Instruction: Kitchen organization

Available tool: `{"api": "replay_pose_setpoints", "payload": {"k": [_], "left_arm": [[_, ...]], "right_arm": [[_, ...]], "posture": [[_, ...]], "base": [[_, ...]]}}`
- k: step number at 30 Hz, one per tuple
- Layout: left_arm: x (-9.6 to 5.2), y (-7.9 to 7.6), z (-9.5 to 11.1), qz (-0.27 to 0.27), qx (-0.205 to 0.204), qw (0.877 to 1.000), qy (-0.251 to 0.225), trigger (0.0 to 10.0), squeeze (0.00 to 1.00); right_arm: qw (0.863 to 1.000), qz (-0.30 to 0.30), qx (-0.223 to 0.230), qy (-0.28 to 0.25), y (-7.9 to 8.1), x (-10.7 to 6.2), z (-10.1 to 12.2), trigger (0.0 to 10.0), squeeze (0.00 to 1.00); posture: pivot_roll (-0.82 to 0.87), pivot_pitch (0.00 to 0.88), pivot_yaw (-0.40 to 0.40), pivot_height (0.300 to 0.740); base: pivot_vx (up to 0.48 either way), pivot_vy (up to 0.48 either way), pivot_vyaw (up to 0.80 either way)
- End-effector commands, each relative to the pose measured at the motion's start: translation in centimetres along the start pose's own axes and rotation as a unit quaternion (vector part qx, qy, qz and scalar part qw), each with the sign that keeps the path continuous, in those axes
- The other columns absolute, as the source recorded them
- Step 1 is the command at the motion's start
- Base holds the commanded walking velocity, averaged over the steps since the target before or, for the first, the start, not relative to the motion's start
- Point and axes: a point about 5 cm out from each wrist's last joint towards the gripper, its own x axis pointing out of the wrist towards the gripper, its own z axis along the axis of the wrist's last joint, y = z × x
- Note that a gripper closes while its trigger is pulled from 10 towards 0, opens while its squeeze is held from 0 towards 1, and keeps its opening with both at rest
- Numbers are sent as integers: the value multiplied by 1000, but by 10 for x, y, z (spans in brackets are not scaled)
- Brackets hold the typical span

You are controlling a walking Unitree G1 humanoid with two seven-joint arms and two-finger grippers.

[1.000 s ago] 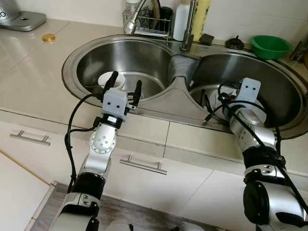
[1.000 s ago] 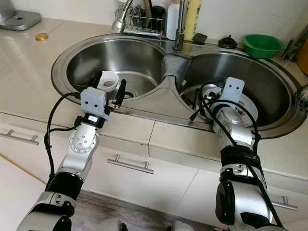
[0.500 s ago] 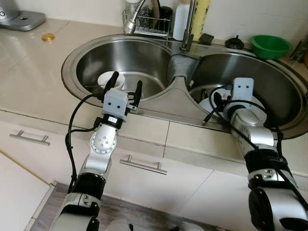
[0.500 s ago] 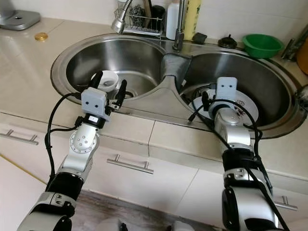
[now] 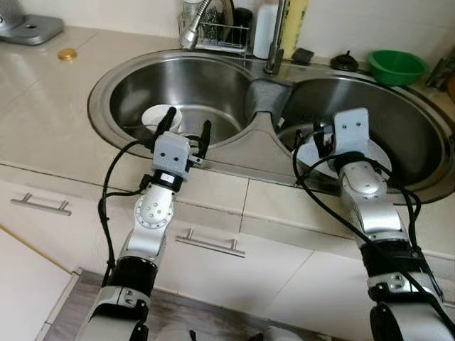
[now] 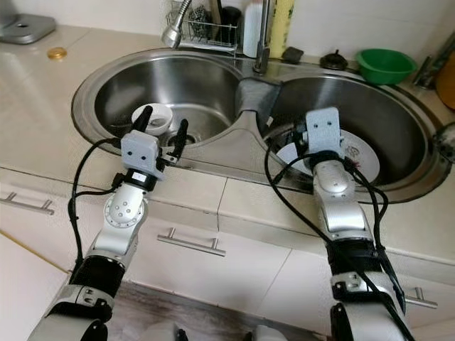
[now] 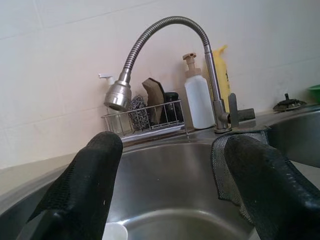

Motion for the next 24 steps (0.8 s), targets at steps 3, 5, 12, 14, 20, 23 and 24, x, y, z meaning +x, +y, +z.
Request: {"api": "replay_pose_setpoints", "payload": {"k": [3,5,12,14,20,23,24], "left_arm": [[1,0,2,-3,-4,1000,-3,10000,0],[1,0,3,-5,-3,1000,-6,10000,0],[1,0,4,-6,-3,1000,-9,10000,0],[2,2,5,-5,-1,1000,-12,10000,0],[3,4,9,-2,6,1000,-25,10000,0],[4,5,10,-2,6,1000,-28,10000,0],[4,5,11,-2,7,1000,-28,10000,0]], "right_arm": [[999,-8,13,-36,4,-14,4,10000,0],[998,-3,-2,-55,7,-22,5,10000,0],[995,7,-5,-100,16,-35,14,10000,0],[993,7,-6,-122,18,-39,19,10000,0],[988,-8,-24,-150,17,-43,25,10000,0],[988,-6,-28,-153,19,-46,24,10000,0],[987,-4,-31,-155,19,-47,24,10000,0]], "posture": [[75,0,-52,740],[75,0,-52,740],[73,0,-46,740],[74,0,-45,740],[78,0,-45,740],[78,0,-45,740],[77,0,-45,740]], "base": [[0,480,0],[0,480,0],[0,480,-328],[0,480,-800],[0,480,-133],[0,480,-267],[0,480,-800]]}}
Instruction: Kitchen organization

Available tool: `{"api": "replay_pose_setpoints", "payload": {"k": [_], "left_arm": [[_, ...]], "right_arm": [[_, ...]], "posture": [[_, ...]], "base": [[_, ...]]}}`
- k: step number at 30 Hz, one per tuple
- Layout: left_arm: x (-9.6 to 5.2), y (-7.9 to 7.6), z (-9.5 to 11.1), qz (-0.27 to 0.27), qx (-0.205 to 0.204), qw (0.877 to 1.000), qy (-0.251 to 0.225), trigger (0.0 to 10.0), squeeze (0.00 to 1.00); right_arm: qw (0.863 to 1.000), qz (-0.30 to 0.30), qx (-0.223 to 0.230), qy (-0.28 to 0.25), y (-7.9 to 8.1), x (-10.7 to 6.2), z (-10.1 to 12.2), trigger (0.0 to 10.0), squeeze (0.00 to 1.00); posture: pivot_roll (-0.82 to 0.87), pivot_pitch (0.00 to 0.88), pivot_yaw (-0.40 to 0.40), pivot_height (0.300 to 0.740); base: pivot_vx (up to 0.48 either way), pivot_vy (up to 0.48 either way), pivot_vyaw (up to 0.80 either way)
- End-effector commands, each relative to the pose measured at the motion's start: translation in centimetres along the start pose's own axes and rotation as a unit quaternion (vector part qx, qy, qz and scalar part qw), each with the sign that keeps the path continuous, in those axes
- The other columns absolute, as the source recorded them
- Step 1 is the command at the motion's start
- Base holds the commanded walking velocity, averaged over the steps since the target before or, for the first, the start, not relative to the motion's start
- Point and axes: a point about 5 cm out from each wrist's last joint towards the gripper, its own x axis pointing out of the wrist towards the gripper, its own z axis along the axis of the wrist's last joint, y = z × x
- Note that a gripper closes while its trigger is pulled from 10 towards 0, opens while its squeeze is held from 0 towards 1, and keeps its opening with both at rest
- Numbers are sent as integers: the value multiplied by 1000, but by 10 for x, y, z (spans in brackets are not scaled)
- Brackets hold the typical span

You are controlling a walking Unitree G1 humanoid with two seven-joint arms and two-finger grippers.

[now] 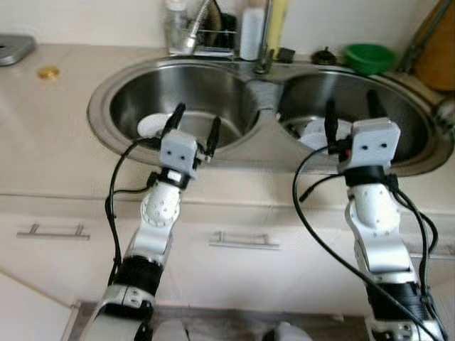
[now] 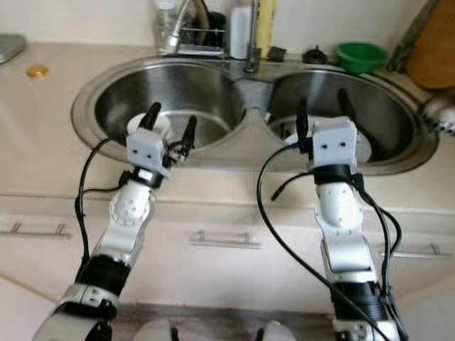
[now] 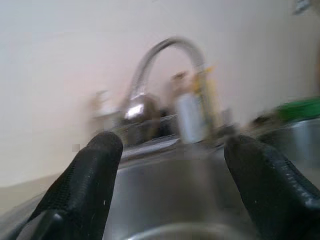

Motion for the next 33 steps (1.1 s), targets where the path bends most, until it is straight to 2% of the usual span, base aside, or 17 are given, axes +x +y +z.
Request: {"api": "replay_pose_setpoints", "payload": {"k": [1,5,8,14,29,33], "left_arm": [[6,-2,7,-4,-1,1000,-17,10000,0],[7,-2,8,-4,1,1000,-20,10000,0],[7,-2,10,-5,7,1000,-29,10000,0],[7,-4,10,-15,17,999,-29,10000,0],[6,-7,10,-16,16,999,-30,10000,0],[6,-7,10,-15,15,999,-30,10000,0]], "right_arm": [[1000,-7,-17,-15,-8,-2,4,10000,0],[1000,-8,-22,-14,-8,-4,2,10000,0],[1000,-9,-26,-15,-7,-5,2,10000,0],[999,-12,-33,-9,-4,-8,-1,10000,0],[999,-32,-33,-4,-8,-9,-3,10000,0],[999,-38,-25,5,-9,-9,-5,10000,0]], "posture": [[77,0,-45,740],[77,0,-44,740],[76,0,-42,740],[76,0,-41,740],[72,0,-43,740],[70,0,-43,740]], "base": [[0,480,-800],[0,401,-800],[0,0,-796],[0,0,0],[0,-458,0],[0,-480,-800]]}}
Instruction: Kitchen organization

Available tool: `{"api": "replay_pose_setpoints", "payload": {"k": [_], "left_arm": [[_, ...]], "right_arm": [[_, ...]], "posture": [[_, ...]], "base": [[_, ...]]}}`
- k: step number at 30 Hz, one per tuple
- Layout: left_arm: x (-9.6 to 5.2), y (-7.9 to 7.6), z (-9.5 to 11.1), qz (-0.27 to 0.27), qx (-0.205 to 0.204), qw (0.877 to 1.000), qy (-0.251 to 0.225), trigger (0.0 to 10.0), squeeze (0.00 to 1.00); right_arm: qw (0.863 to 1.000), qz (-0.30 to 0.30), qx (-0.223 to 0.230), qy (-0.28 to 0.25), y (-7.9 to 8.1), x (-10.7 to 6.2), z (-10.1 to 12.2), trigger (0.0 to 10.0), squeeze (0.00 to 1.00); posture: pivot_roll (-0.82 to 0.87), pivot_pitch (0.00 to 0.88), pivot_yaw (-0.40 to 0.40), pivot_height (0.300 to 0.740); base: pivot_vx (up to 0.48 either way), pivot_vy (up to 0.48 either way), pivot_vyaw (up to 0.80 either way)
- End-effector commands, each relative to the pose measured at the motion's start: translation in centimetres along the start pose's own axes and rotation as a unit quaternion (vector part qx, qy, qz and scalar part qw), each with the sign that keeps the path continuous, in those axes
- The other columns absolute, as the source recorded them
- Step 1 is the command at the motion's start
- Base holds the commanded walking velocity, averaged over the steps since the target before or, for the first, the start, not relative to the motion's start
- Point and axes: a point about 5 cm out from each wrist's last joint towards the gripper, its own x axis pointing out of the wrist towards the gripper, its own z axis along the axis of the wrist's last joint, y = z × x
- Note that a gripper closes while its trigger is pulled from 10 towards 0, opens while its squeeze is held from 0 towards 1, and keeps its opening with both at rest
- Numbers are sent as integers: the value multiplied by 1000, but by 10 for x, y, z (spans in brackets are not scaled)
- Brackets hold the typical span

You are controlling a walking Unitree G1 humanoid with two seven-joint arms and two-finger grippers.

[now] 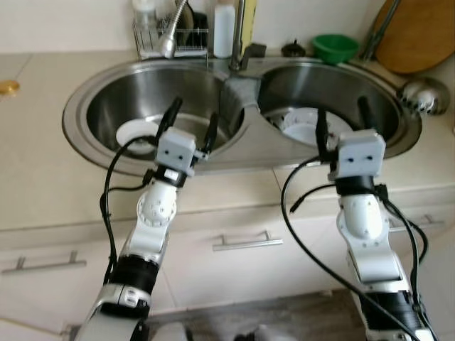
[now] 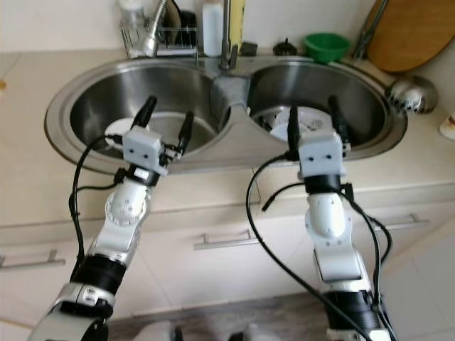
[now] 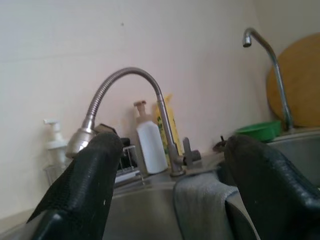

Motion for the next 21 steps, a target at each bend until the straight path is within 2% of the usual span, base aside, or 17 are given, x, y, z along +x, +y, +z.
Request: {"api": "replay_pose_setpoints", "payload": {"k": [1,14,21], "left_arm": [[-2,-1,-5,-1,-2,1000,14,10000,0],[-2,-1,-4,0,-2,1000,10,10000,0],[-2,1,-3,8,-3,1000,6,10000,0]], "right_arm": [[1000,-10,5,-1,-5,1,1,10000,0],[1000,-21,9,-1,-8,0,1,10000,0],[1000,-25,10,-12,-9,1,4,10000,0]], "posture": [[70,0,-43,740],[68,0,-43,740],[69,0,-41,740]], "base": [[0,-480,-800],[0,-445,-800],[0,0,-800]]}}
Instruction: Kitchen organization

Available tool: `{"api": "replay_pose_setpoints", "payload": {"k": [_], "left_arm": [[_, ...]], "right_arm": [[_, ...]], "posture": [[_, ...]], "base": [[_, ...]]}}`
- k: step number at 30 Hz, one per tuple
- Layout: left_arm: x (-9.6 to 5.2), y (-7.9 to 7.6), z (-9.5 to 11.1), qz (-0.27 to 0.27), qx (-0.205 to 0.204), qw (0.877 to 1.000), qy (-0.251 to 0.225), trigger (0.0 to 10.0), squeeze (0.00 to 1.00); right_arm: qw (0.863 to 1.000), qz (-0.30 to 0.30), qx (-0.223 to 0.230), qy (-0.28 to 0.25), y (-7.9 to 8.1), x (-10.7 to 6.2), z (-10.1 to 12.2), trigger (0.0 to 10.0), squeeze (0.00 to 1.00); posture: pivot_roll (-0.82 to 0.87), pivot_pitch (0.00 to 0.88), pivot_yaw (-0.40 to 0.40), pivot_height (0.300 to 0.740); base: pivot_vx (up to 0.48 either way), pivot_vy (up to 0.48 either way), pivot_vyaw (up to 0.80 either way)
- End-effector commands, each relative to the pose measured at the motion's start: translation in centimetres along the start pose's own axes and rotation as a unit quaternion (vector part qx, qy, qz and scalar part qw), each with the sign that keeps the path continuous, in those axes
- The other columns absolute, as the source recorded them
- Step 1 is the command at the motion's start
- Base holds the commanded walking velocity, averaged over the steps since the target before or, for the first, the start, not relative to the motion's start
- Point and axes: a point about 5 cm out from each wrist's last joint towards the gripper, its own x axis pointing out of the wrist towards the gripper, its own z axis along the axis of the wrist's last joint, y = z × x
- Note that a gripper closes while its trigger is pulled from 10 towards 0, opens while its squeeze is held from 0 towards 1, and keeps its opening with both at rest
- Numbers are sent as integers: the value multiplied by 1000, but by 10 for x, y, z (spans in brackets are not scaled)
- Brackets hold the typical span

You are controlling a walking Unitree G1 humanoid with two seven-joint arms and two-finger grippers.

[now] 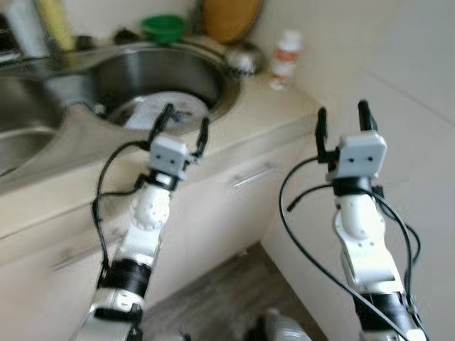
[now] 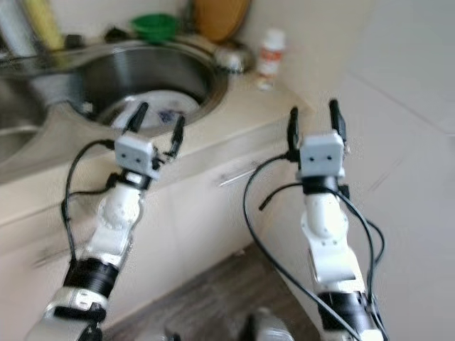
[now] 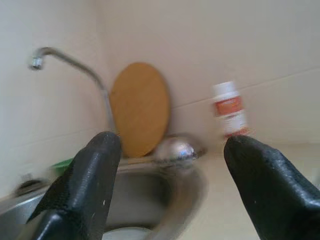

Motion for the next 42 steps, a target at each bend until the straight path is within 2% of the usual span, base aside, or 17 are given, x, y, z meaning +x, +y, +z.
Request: {"api": "replay_pose_setpoints", "payload": {"k": [1,38,42], "left_arm": [[1,-9,3,-12,-5,1000,-6,10000,0],[-2,-13,2,-23,-19,1000,-7,10000,0],[-2,-13,2,-25,-16,1000,-6,10000,0]], "right_arm": [[1000,-9,-1,-1,-5,-2,0,10000,0],[1000,8,-22,-15,1,-6,1,10000,0],[999,11,-33,-15,1,-6,0,10000,0]], "posture": [[69,0,-41,740],[68,0,-41,740],[68,0,-41,740]], "base": [[0,0,-800],[0,24,-782],[0,0,-120]]}}
